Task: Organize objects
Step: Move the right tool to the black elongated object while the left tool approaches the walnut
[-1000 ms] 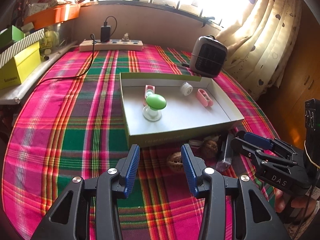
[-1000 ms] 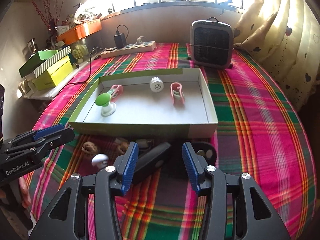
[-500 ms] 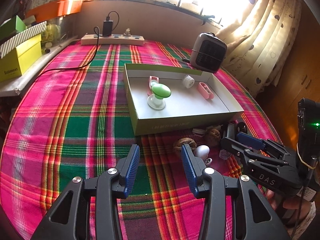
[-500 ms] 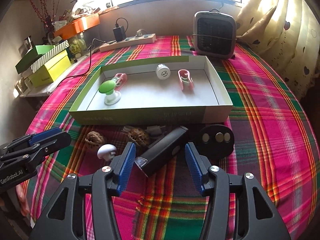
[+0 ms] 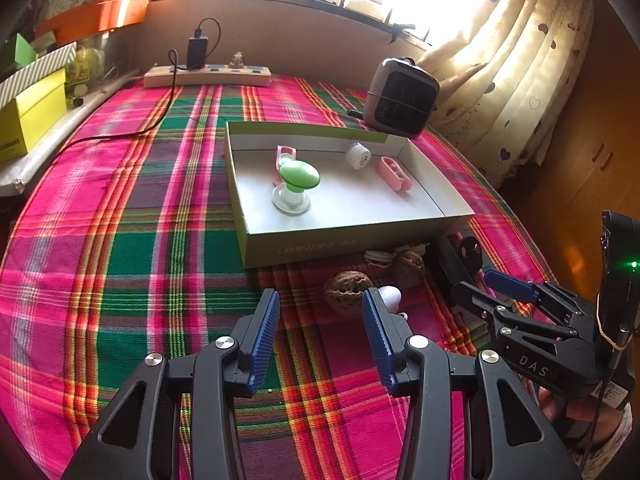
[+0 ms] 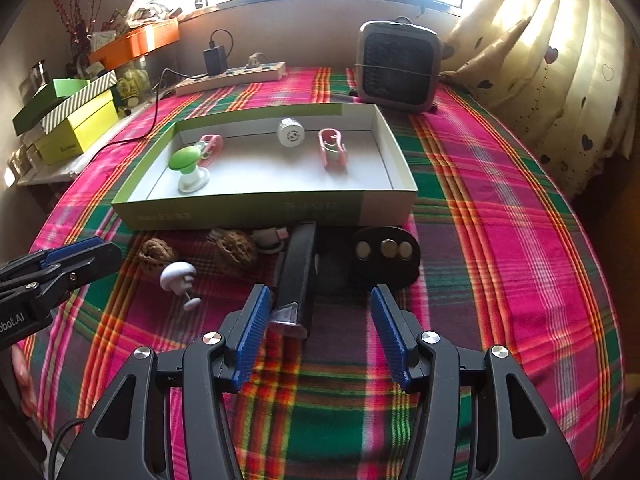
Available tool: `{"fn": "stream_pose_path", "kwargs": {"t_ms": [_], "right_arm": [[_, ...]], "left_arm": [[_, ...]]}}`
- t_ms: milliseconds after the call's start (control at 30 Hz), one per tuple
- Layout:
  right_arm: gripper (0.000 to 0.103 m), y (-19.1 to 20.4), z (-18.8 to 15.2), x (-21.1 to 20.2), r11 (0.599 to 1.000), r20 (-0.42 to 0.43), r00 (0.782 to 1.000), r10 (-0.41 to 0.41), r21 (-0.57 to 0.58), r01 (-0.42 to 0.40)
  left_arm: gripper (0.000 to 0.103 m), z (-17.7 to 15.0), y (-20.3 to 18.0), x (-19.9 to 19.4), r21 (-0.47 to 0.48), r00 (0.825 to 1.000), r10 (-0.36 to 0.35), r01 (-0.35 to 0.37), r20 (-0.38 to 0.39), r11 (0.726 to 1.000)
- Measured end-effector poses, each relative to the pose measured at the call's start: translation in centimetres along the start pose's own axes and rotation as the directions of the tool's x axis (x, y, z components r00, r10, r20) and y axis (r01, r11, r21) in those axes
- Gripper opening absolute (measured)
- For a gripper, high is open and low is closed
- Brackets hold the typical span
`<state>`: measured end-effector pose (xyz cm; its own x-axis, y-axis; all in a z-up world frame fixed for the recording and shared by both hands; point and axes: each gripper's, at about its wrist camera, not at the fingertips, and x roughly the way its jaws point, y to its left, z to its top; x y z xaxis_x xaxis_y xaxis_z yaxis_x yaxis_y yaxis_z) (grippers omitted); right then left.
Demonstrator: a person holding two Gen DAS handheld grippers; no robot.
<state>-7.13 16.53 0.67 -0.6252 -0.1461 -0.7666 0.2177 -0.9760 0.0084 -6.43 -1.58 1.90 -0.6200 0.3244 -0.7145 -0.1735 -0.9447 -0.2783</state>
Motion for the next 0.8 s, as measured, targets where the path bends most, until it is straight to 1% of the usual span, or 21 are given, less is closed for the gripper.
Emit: {"fn": "stream_pose_path", "kwargs": {"t_ms": [167, 367, 533, 800], "right_arm": [[0.053, -0.5, -0.1, 0.0, 1.0, 0.001, 1.0, -0.01, -0.001, 0.01], [0.053, -0.7, -0.2, 0.9, 0.999, -0.018, 0.999, 0.038, -0.004, -0.038], [0.053, -0.6, 0.0, 1.7, 0.997, -0.029, 0.997, 0.072, -0.026, -0.073], [0.053, -0.5, 0.5, 2.2, 0.993, -0.02, 0.996, 0.09, -0.073, -0.091]], "left_arm": [[0.042, 0.0, -0.4, 0.4, 0.009, 1.0, 0.004, -0.003, -0.015, 1.0], [0.042, 0.1, -0.6, 0.9, 0.012, 0.999, 0.0, 0.001, -0.043, 1.0], [0.042, 0.2, -0.6, 1.4, -0.006, 0.998, 0.018, -0.018, -0.053, 1.0], [0.043, 0.6, -1.2, 2.6, -0.002, 0.996, 0.037, -0.037, -0.079, 0.999]]}}
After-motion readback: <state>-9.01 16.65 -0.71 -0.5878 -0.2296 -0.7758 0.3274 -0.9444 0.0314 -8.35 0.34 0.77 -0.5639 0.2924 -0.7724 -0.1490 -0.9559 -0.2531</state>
